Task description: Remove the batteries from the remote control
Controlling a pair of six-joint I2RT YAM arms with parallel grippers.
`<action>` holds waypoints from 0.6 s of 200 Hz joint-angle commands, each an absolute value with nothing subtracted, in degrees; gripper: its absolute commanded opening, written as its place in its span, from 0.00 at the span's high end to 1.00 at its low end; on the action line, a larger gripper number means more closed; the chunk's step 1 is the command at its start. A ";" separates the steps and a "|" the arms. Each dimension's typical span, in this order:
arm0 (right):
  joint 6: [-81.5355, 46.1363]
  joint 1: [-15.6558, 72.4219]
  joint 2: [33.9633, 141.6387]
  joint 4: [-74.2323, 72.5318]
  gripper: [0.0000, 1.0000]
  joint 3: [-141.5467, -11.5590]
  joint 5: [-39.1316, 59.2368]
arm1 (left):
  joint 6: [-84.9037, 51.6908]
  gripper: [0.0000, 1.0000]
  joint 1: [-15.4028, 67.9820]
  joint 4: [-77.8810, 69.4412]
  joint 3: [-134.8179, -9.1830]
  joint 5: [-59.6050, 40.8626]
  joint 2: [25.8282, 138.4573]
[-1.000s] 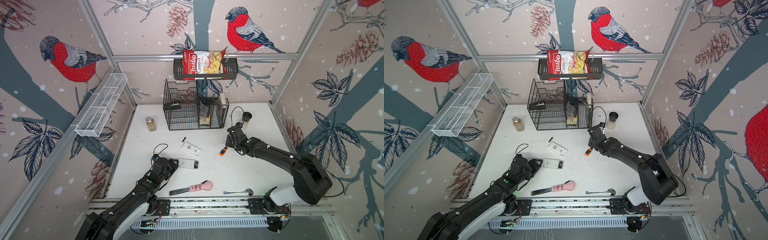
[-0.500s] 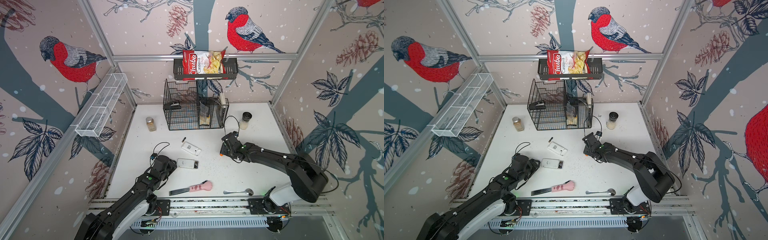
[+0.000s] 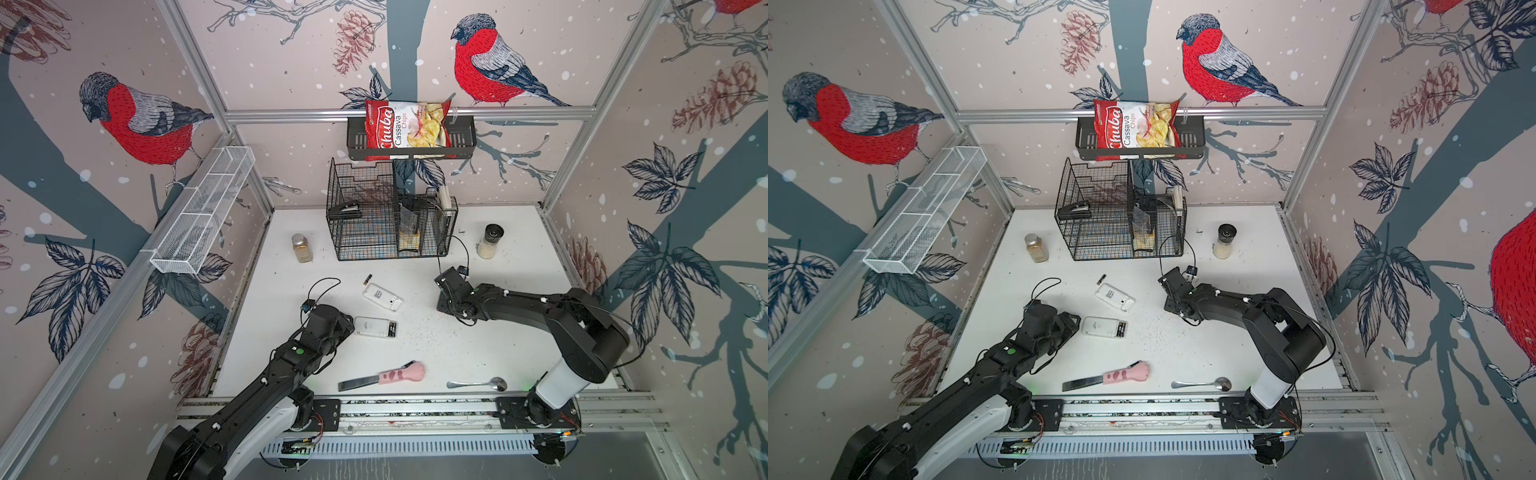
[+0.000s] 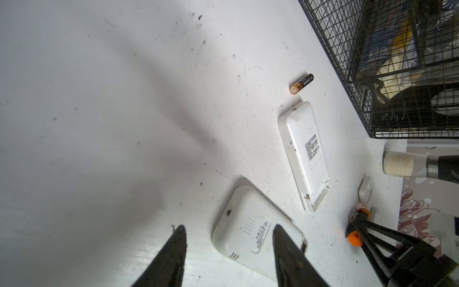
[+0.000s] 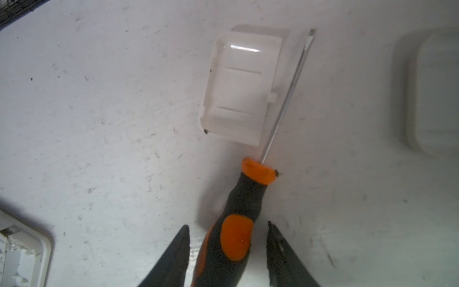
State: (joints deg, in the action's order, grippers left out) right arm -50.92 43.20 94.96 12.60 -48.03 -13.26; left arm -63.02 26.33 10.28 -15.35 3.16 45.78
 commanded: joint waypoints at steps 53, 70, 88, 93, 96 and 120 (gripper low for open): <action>-51.37 44.46 92.44 15.26 0.70 -46.53 -12.81 | -59.38 0.44 26.24 9.61 -18.46 3.30 48.32; -51.24 44.47 91.72 15.53 0.77 -46.00 -12.99 | -58.74 0.44 26.11 8.98 -19.62 2.45 49.67; -51.24 44.49 90.23 16.31 0.82 -45.28 -12.94 | -57.69 0.44 26.25 8.29 -21.40 0.64 50.97; -51.24 44.64 89.41 16.67 0.83 -45.07 -12.92 | -57.31 0.44 26.17 8.18 -22.07 0.07 51.33; -51.24 44.67 88.90 16.95 0.84 -44.91 -13.00 | -57.12 0.44 26.23 8.14 -22.52 -0.28 51.59; -51.06 45.13 83.11 20.49 0.86 -43.87 -13.89 | -55.11 0.44 26.27 7.27 -26.17 -3.53 54.42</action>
State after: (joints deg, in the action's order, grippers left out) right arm -50.98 44.86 87.18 16.64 -44.62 -12.64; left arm -58.19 26.26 9.37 -23.40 0.14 52.45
